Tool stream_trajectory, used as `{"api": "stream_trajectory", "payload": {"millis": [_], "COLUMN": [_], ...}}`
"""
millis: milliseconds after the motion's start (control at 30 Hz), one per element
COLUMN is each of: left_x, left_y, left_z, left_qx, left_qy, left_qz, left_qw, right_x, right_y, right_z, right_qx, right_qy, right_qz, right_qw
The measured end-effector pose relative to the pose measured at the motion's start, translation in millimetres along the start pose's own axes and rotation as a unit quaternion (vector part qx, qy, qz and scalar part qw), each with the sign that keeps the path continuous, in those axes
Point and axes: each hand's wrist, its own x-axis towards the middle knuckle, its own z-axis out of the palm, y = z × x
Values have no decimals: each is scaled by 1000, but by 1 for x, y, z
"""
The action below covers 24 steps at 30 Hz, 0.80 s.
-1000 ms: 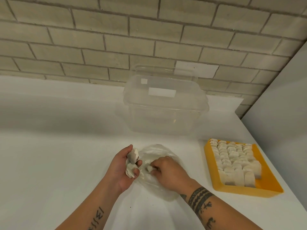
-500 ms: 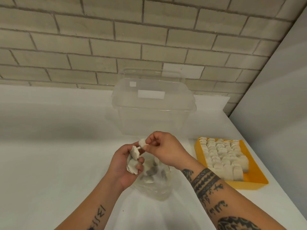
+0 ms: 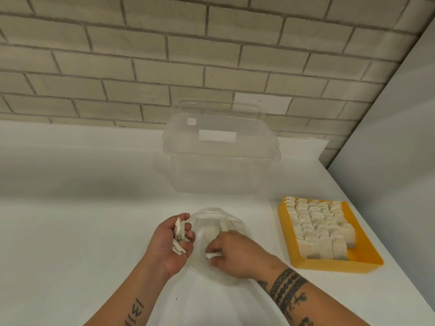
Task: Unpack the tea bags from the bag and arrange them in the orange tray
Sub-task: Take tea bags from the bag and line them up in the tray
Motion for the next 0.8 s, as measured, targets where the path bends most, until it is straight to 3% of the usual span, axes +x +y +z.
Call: {"api": "stream_trajectory", "payload": {"millis": [100,167,300,400,633,800], "left_x": [-1,-3,-9,-14,-13,-13], "left_y": [-3,-5,-10,-17,-48,-75], "left_z": [-3,-3,12,35,95,140], "left_qx": [5,34,137,211,366,454], "left_qy": [21,28,14,-32,-142,-140], "left_qz": [-3,8,45,61,86,141], "left_qw": [1000,999,990,975,916,869], "right_x": [-1,-7,-20,-30,-62,-90], "right_y": [2,1,4,11,50,82], "right_z": [18,20,-4,-35,-92,-115], "right_qx": [10,82,242,300,277,262], "right_qy": [53,81,176,225,247,265], "right_qz": [13,32,58,42,34,34], "right_qw": [998,993,952,926,928,927]}}
